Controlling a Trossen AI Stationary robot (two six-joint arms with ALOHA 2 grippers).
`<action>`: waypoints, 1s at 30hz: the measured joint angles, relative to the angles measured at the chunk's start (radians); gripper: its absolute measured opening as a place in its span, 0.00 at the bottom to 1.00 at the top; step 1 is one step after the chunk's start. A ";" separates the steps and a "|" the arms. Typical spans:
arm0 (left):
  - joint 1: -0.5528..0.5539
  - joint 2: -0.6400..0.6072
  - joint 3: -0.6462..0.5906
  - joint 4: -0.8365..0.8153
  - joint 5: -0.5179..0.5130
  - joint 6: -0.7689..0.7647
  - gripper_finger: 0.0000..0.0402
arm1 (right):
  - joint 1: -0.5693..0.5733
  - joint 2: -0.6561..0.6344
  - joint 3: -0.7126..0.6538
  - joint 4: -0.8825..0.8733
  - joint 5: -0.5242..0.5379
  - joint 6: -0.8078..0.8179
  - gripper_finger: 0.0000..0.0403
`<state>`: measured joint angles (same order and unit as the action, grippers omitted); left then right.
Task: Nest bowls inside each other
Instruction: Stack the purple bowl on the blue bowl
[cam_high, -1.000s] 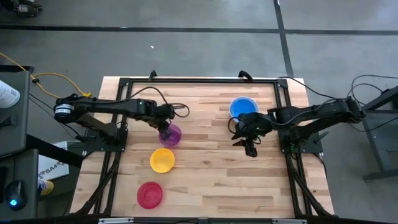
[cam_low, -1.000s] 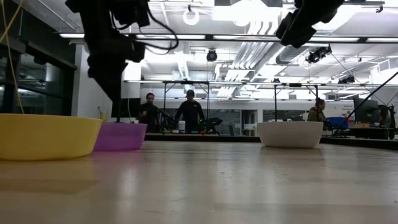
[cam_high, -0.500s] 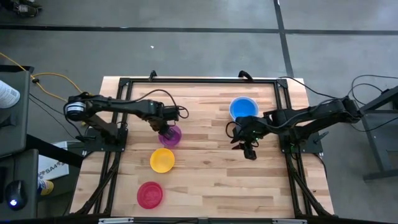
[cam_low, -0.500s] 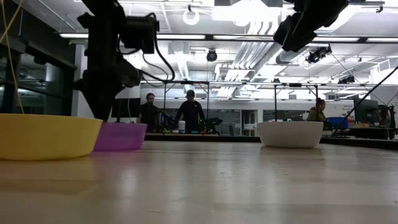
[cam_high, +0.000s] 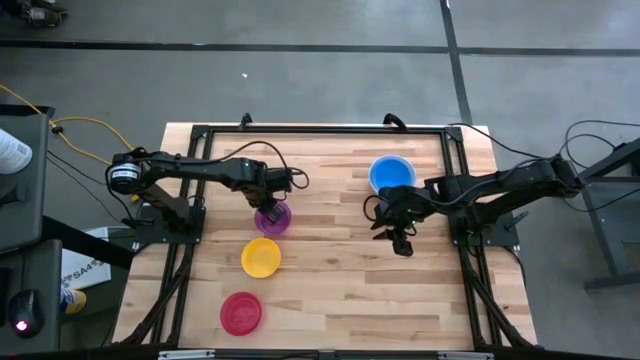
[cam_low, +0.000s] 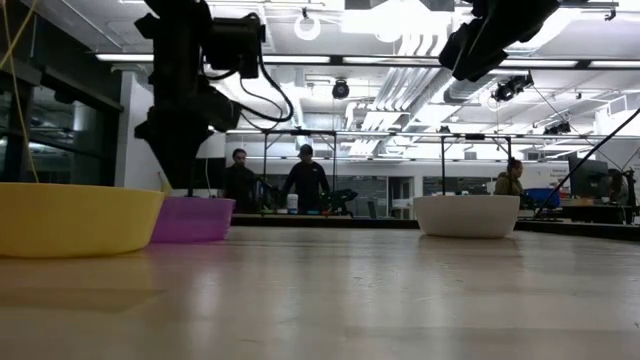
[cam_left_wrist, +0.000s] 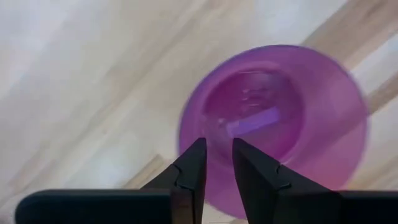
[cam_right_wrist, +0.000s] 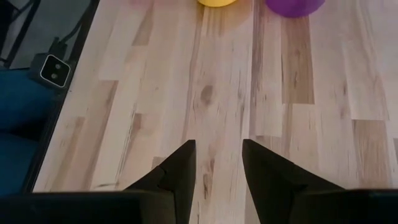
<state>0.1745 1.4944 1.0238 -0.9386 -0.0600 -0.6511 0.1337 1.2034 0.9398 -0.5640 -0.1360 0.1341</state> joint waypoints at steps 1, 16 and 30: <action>0.001 0.000 0.000 -0.014 -0.003 0.000 0.19 | 0.000 0.000 0.000 -0.002 0.002 0.000 0.31; -0.013 0.000 -0.011 -0.076 -0.036 -0.060 0.19 | 0.001 0.000 0.000 -0.001 -0.003 0.008 0.31; -0.049 0.019 -0.013 -0.076 -0.028 -0.077 0.19 | 0.039 0.000 0.000 -0.001 -0.001 0.020 0.31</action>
<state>0.1260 1.5131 1.0105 -1.0141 -0.0879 -0.7283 0.1730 1.2030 0.9398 -0.5648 -0.1368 0.1537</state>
